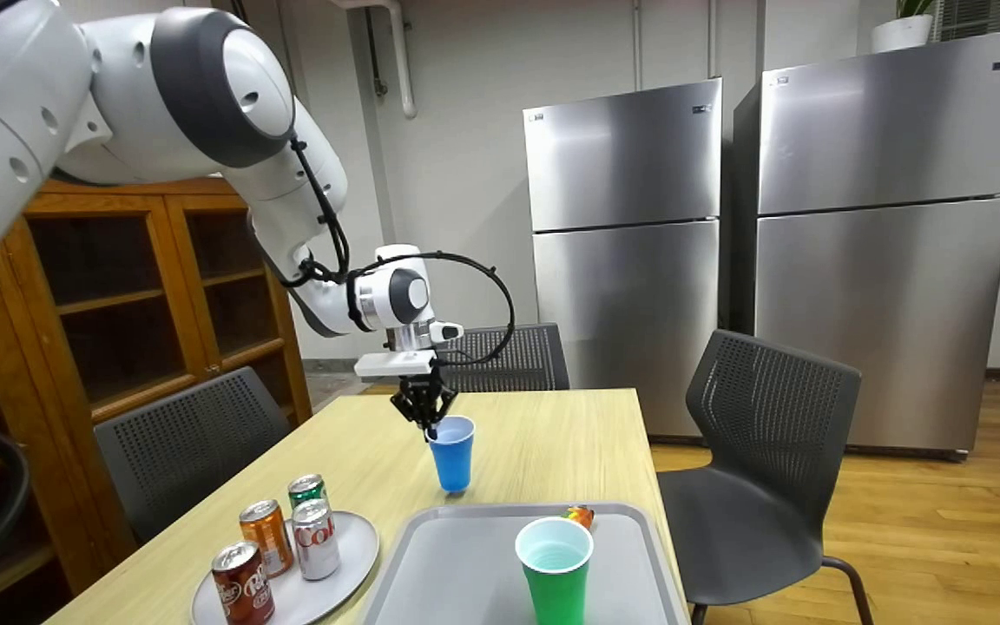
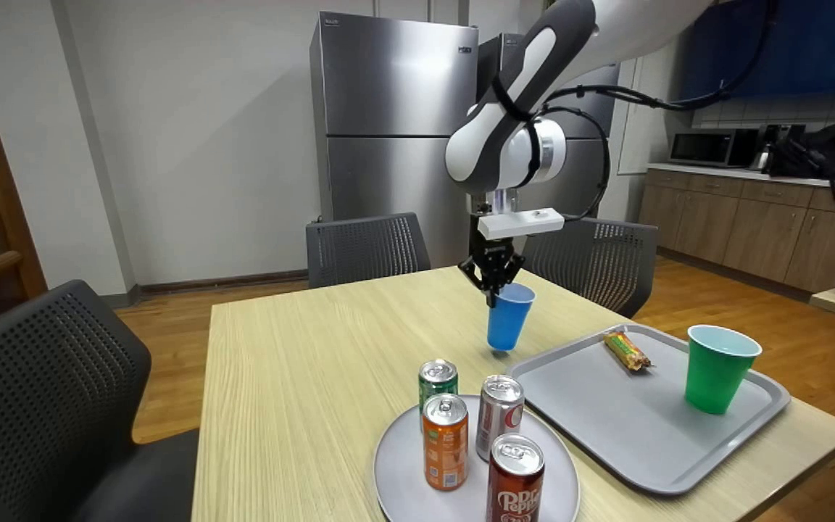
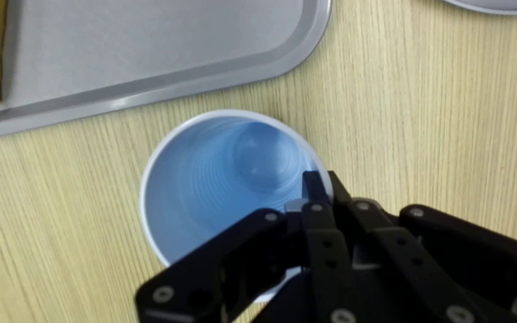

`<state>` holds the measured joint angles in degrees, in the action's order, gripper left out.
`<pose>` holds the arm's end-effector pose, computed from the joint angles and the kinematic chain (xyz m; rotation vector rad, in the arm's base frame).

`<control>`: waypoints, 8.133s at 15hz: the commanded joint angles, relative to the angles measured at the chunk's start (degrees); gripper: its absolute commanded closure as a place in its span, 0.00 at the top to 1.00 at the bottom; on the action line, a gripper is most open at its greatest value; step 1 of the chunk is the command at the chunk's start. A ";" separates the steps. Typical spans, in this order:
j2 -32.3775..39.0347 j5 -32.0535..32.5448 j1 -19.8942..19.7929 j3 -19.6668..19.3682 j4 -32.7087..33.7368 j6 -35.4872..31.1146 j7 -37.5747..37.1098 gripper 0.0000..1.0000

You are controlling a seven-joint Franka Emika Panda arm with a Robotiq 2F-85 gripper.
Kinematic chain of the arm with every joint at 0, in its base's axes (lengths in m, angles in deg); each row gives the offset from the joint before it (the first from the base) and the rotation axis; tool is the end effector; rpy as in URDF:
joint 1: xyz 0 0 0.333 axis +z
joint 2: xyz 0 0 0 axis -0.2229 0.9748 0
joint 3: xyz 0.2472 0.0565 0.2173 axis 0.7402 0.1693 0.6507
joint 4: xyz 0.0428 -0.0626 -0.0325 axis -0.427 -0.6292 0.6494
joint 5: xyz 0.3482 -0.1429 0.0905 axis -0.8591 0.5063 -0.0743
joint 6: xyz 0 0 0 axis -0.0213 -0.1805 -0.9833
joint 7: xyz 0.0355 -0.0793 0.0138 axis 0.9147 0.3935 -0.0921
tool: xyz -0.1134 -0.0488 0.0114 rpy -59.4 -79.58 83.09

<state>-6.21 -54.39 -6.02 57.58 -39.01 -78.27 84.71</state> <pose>0.6919 0.0677 0.1807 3.0636 0.1044 -0.0590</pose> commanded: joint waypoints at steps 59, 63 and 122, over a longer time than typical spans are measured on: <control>-25.70 -6.86 -13.11 -8.18 -28.96 -2.22 -2.11 1.00; -25.70 -6.86 -13.10 -8.19 -28.96 -2.23 -2.26 1.00; -19.31 -6.57 -13.39 -11.48 -37.90 -15.99 -7.06 0.01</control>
<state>-22.98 -61.98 -20.21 46.98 -77.83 -98.70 78.39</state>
